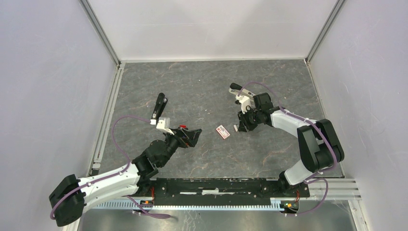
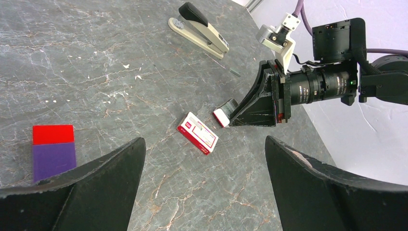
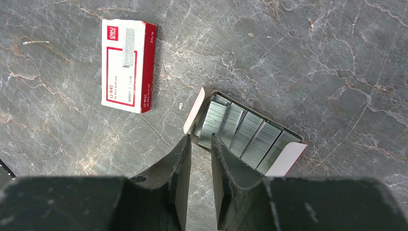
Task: Unload the staples from the stapler
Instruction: Adjust the staple in the staple box.
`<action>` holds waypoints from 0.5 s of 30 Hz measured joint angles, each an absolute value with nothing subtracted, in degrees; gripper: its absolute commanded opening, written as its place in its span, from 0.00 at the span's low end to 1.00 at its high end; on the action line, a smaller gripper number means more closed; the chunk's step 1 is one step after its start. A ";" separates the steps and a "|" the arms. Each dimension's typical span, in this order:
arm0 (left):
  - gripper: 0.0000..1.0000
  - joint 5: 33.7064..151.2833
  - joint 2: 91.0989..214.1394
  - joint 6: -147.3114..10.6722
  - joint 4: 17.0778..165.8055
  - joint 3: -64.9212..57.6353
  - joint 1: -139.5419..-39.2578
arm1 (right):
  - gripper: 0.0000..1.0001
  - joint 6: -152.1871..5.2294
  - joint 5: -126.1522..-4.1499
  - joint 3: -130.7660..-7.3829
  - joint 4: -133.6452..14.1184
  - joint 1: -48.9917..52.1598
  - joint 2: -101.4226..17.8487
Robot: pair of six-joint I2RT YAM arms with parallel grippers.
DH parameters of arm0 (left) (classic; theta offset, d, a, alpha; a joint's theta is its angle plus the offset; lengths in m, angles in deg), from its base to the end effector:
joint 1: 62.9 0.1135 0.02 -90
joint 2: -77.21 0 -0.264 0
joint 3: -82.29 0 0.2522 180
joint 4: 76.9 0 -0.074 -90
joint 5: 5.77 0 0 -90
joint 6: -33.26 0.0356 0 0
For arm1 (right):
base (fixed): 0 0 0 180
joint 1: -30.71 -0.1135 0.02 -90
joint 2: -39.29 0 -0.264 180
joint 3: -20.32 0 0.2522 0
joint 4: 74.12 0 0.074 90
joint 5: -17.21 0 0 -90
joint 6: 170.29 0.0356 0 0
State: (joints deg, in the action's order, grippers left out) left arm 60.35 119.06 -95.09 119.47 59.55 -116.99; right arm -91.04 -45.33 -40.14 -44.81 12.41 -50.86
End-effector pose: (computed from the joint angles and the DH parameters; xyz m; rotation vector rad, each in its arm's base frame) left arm 0.1103 -0.1277 0.2020 -0.1041 1.6887 -0.8989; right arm 0.2741 0.1080 0.1621 -0.8089 2.4315 0.6700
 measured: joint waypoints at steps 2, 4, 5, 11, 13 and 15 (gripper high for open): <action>0.99 60.35 119.06 -95.09 119.47 59.55 -116.99 | 0.28 -91.01 -44.96 -40.14 -44.81 12.41 -51.03; 1.00 60.35 119.06 -95.09 119.47 59.55 -116.99 | 0.28 -90.97 -44.45 -40.14 -44.85 12.41 -51.34; 1.00 60.35 119.06 -95.09 119.47 59.55 -116.99 | 0.28 -90.95 -44.24 -40.14 -44.90 12.41 -51.42; 1.00 60.35 119.06 -95.09 119.45 59.55 -116.99 | 0.28 -90.62 -43.47 -40.31 -44.92 12.41 -51.58; 1.00 60.35 119.06 -95.11 119.47 59.55 -116.99 | 0.28 -90.66 -43.51 -40.47 -44.76 12.41 -51.51; 1.00 60.35 119.06 -95.11 119.47 59.55 -116.99 | 0.29 -90.97 -43.80 -40.51 -44.68 12.43 -50.83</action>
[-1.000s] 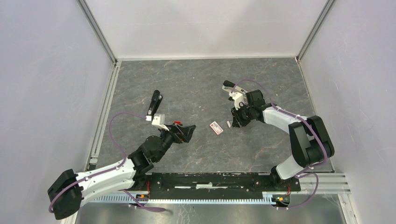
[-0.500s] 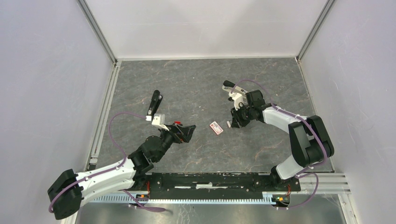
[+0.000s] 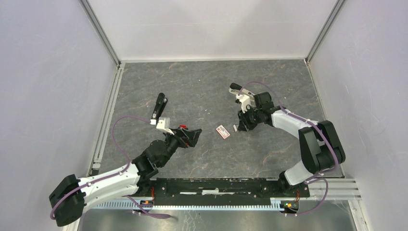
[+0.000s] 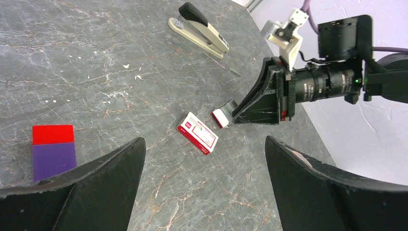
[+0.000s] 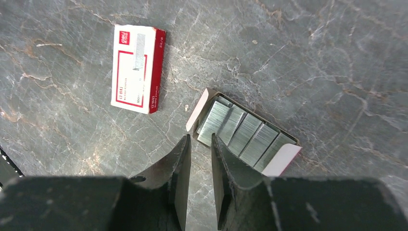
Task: Unload the staples from the stapler
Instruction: Adjust the staple in the staple box, then pick up the staple from the center of the board.
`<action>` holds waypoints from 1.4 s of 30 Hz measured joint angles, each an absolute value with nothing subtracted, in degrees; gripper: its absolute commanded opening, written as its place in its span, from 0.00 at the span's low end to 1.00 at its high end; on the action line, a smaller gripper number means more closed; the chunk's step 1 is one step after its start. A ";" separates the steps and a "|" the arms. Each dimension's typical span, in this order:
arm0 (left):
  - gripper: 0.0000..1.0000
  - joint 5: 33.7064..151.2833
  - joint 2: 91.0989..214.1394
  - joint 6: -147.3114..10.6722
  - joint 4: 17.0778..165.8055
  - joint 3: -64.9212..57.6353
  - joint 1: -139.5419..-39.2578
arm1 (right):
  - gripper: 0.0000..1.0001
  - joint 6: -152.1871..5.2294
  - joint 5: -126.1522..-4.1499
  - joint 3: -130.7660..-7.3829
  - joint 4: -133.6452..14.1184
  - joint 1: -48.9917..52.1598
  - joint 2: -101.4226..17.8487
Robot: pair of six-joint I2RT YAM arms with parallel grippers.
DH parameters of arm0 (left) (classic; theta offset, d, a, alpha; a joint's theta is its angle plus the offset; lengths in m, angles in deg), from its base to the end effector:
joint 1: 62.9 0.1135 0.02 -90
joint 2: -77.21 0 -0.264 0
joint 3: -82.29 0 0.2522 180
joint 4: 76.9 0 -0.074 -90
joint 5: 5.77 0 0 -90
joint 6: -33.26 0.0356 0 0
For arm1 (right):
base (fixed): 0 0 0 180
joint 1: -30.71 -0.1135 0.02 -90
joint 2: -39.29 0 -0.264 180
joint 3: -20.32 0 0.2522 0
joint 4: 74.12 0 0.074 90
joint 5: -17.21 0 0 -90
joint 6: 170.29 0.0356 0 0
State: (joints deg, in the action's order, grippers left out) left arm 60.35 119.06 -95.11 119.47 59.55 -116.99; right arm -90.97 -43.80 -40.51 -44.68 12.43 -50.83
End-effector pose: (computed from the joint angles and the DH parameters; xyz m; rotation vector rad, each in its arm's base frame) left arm 0.1103 -0.1277 0.2020 -0.1044 1.6888 -0.8992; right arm 0.2748 0.1089 0.1642 -0.8149 2.4190 0.7039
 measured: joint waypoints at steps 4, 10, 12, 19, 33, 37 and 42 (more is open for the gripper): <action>1.00 60.35 119.06 -95.09 119.47 59.55 -116.99 | 0.34 -92.81 -44.13 -40.53 -44.30 13.08 -46.51; 1.00 60.31 116.98 -94.91 118.57 59.55 -116.99 | 0.55 -96.98 -40.91 -41.58 -43.91 20.23 -42.18; 1.00 60.27 115.32 -94.74 118.03 59.55 -116.99 | 0.70 -99.15 -39.08 -43.07 -42.73 24.25 -42.66; 1.00 60.95 109.31 -91.94 116.04 59.53 -116.99 | 0.98 -109.70 -38.95 -51.59 -39.43 30.46 -46.13; 1.00 65.14 112.68 -91.61 114.99 59.49 -116.70 | 0.90 -133.92 -40.54 -67.39 -24.50 30.33 -63.75; 1.00 65.49 113.66 -91.61 115.12 59.49 -116.70 | 0.82 -134.33 -43.08 -73.16 -22.01 30.35 -68.56; 1.00 66.34 113.70 -91.63 115.45 59.49 -116.66 | 0.77 -133.72 -46.40 -73.80 -21.79 30.35 -70.40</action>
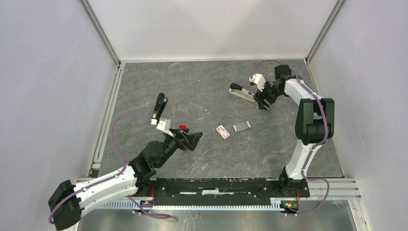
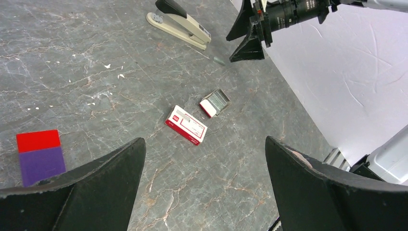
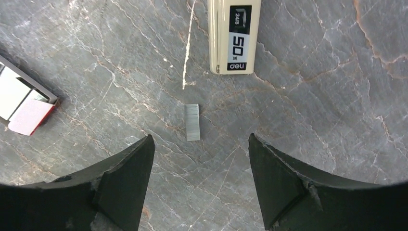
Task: Unload the staples from the stapler
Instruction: Pick up the staple from the center of the board.
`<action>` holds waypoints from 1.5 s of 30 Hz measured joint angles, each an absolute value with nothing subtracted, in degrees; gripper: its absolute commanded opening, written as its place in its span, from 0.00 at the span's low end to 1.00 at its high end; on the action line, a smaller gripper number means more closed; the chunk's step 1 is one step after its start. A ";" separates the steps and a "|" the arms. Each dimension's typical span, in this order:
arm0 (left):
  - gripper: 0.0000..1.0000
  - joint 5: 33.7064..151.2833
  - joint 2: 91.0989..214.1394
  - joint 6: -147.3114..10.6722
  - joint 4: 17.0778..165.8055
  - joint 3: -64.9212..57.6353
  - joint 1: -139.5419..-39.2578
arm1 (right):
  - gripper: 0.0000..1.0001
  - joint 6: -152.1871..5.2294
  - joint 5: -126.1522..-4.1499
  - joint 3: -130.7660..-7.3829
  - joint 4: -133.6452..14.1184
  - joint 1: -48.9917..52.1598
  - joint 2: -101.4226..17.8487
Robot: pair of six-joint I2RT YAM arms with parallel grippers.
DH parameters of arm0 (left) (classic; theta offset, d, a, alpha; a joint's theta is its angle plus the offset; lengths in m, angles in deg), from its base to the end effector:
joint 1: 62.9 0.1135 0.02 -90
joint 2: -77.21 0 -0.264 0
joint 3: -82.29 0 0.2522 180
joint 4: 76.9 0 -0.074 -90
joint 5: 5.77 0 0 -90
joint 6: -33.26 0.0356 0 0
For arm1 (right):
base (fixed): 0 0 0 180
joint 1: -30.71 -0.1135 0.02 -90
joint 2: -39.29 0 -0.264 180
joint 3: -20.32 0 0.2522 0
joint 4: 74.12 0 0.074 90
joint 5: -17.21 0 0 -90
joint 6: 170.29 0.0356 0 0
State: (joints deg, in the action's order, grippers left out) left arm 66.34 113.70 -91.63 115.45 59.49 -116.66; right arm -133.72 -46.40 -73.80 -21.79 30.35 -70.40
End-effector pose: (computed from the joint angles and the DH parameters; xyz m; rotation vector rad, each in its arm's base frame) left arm 0.1038 -0.1231 0.2083 0.0203 1.6769 -0.9448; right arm 0.3916 0.0183 0.1963 -1.2719 2.2466 0.3160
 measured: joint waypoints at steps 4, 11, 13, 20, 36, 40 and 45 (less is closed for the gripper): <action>1.00 66.39 113.73 -91.63 115.88 59.49 -116.66 | 0.76 -133.55 -48.08 -73.78 -21.81 30.35 -70.81; 1.00 66.52 113.88 -91.63 116.47 59.51 -116.66 | 0.69 -133.66 -49.53 -73.78 -22.12 30.28 -72.23; 1.00 66.52 113.86 -91.66 116.50 59.51 -116.66 | 0.67 -133.74 -49.74 -73.75 -22.12 30.02 -72.89; 1.00 66.54 113.86 -91.66 116.52 59.55 -116.66 | 0.55 -134.23 -51.19 -72.25 -22.21 29.37 -73.52; 0.99 66.54 113.31 -91.66 116.91 59.62 -116.66 | 0.19 -134.38 -51.65 -70.23 -23.15 28.45 -73.39; 0.98 66.56 113.27 -91.66 116.93 59.64 -116.66 | 0.15 -134.31 -51.67 -69.25 -24.26 28.45 -72.80; 0.99 66.80 113.16 -91.66 116.98 59.84 -116.66 | 0.12 -134.07 -51.67 -67.59 -26.10 28.45 -71.71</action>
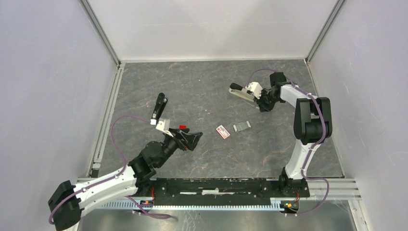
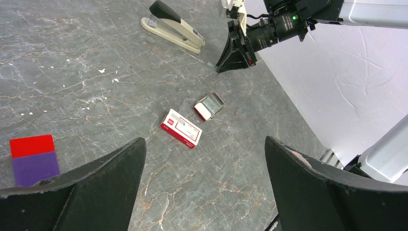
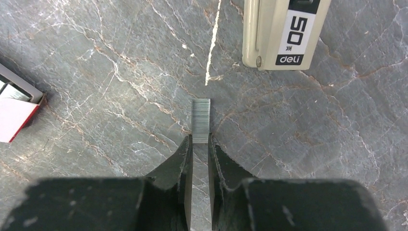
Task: Unload the staples from the stapler
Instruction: Pick up the staple from the center of the board.
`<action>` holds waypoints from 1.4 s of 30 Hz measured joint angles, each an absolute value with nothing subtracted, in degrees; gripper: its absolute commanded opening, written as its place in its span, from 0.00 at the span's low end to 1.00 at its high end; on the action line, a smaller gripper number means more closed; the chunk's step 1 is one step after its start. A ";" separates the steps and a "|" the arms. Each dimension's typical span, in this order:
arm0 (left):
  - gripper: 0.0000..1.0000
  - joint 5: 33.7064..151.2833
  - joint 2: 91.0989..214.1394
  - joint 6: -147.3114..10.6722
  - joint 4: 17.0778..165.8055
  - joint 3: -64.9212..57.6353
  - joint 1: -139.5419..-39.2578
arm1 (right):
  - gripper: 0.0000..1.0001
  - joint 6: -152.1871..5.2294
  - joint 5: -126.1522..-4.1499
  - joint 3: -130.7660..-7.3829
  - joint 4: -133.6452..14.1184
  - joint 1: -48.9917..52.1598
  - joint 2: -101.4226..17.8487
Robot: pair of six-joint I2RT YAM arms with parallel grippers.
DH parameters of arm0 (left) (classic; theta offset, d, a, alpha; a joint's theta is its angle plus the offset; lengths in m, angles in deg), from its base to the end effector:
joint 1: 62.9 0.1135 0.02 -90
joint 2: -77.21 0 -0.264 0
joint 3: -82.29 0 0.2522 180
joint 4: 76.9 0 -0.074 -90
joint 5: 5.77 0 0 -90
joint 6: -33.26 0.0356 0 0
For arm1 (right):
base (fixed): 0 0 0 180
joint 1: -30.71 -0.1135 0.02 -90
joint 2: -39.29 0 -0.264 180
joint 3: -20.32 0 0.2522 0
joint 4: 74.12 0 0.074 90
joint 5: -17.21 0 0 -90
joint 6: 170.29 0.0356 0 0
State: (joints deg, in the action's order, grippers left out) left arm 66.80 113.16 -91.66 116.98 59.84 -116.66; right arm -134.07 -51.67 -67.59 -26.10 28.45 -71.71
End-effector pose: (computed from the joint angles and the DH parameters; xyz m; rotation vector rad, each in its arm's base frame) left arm 0.1029 -0.1223 0.2103 0.0187 1.6501 -0.9687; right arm 0.3805 0.0279 0.1596 -1.3307 2.3238 0.2559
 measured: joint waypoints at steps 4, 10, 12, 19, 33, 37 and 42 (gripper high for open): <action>0.98 68.03 113.22 -91.66 117.70 59.95 -116.66 | 0.12 -133.26 -50.55 -65.32 -27.21 28.47 -70.13; 0.98 72.22 116.63 -91.63 122.77 59.97 -116.66 | 0.12 -130.79 -45.29 -61.51 -24.52 28.47 -64.58; 0.99 73.78 118.75 -91.63 125.24 59.97 -116.64 | 0.12 -129.96 -41.72 -61.21 -22.86 28.47 -61.81; 0.97 81.29 131.43 -91.53 139.77 59.93 -116.64 | 0.12 -129.64 -25.20 -58.58 -16.52 27.81 -51.38; 1.00 105.29 154.84 -78.78 167.88 53.83 -116.64 | 0.13 -146.09 -4.43 -53.43 0.68 19.86 -41.52; 1.00 106.98 157.40 -77.69 170.22 52.12 -116.64 | 0.13 -149.02 -2.49 -52.62 2.12 18.35 -39.45; 0.99 107.48 159.49 -77.23 171.53 51.01 -116.64 | 0.13 -151.82 -0.87 -51.59 3.41 16.95 -37.28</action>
